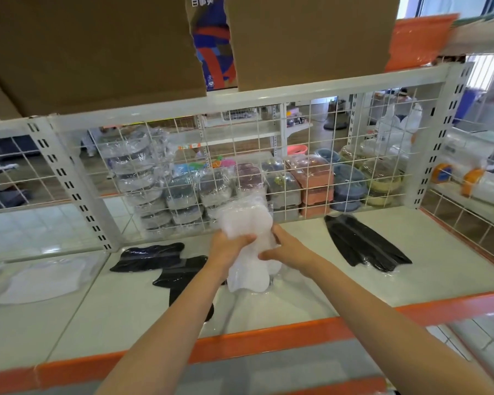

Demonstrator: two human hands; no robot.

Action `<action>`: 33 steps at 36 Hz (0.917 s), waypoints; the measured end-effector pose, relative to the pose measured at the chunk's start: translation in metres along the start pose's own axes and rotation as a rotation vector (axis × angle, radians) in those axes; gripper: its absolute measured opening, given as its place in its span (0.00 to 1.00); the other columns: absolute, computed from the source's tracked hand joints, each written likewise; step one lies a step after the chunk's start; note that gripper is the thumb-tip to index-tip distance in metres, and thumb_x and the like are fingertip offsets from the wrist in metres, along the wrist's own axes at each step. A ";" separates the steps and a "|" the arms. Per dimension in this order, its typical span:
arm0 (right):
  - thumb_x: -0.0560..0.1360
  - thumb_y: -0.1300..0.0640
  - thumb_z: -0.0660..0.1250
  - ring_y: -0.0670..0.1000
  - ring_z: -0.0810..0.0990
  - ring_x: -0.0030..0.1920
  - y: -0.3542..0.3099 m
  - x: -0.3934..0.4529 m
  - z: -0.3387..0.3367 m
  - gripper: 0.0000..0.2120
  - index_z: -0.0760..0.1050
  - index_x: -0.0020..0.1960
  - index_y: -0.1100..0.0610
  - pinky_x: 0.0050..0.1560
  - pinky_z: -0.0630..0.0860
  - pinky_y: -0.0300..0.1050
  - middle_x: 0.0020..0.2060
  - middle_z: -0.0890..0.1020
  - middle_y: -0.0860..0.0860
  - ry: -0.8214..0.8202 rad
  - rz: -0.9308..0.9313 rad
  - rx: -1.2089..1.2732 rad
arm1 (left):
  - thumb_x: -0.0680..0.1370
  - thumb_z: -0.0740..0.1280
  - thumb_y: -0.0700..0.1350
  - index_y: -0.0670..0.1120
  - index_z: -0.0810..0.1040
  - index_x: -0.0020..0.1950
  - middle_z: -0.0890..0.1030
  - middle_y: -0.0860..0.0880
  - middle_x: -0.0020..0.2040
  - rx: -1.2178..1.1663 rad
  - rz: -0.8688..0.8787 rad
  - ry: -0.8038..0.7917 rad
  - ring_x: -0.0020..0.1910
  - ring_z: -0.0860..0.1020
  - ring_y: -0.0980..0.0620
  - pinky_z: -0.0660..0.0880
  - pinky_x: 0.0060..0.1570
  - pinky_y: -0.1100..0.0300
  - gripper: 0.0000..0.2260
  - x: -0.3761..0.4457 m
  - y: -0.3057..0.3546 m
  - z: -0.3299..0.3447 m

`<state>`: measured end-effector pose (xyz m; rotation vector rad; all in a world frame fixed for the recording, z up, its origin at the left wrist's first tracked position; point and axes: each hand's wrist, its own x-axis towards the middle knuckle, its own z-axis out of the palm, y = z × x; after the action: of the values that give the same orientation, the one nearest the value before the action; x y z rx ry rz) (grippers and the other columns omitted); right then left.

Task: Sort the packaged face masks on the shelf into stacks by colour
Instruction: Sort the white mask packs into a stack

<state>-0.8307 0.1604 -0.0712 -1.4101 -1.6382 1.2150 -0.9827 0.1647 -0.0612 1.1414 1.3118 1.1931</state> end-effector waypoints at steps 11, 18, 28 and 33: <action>0.57 0.46 0.81 0.57 0.78 0.58 0.015 0.000 -0.014 0.49 0.62 0.71 0.57 0.58 0.77 0.55 0.62 0.76 0.56 0.164 0.188 0.687 | 0.72 0.69 0.35 0.42 0.72 0.65 0.78 0.40 0.61 -0.781 -0.124 0.032 0.60 0.76 0.39 0.70 0.62 0.37 0.21 0.012 0.020 -0.002; 0.65 0.66 0.75 0.57 0.79 0.58 0.006 0.000 -0.014 0.26 0.72 0.60 0.56 0.63 0.73 0.58 0.58 0.80 0.56 0.112 0.070 0.656 | 0.72 0.70 0.35 0.42 0.73 0.63 0.78 0.40 0.60 -0.726 -0.140 0.011 0.59 0.77 0.41 0.71 0.61 0.39 0.20 0.005 0.018 0.001; 0.69 0.64 0.72 0.56 0.75 0.59 0.020 0.002 -0.035 0.30 0.67 0.69 0.57 0.64 0.71 0.55 0.59 0.76 0.55 0.314 0.072 0.296 | 0.74 0.69 0.36 0.45 0.76 0.49 0.77 0.52 0.47 0.027 0.105 0.099 0.51 0.76 0.51 0.70 0.59 0.53 0.07 0.002 0.010 -0.049; 0.70 0.67 0.70 0.52 0.72 0.58 0.026 -0.004 -0.027 0.25 0.69 0.65 0.59 0.58 0.69 0.45 0.58 0.74 0.52 0.257 0.053 0.205 | 0.73 0.70 0.36 0.46 0.73 0.52 0.76 0.48 0.55 0.149 0.076 0.058 0.57 0.75 0.48 0.75 0.57 0.49 0.11 -0.001 -0.012 -0.058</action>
<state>-0.7961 0.1622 -0.0852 -1.4208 -1.2725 1.1426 -1.0403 0.1586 -0.0716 1.2811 1.4316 1.2069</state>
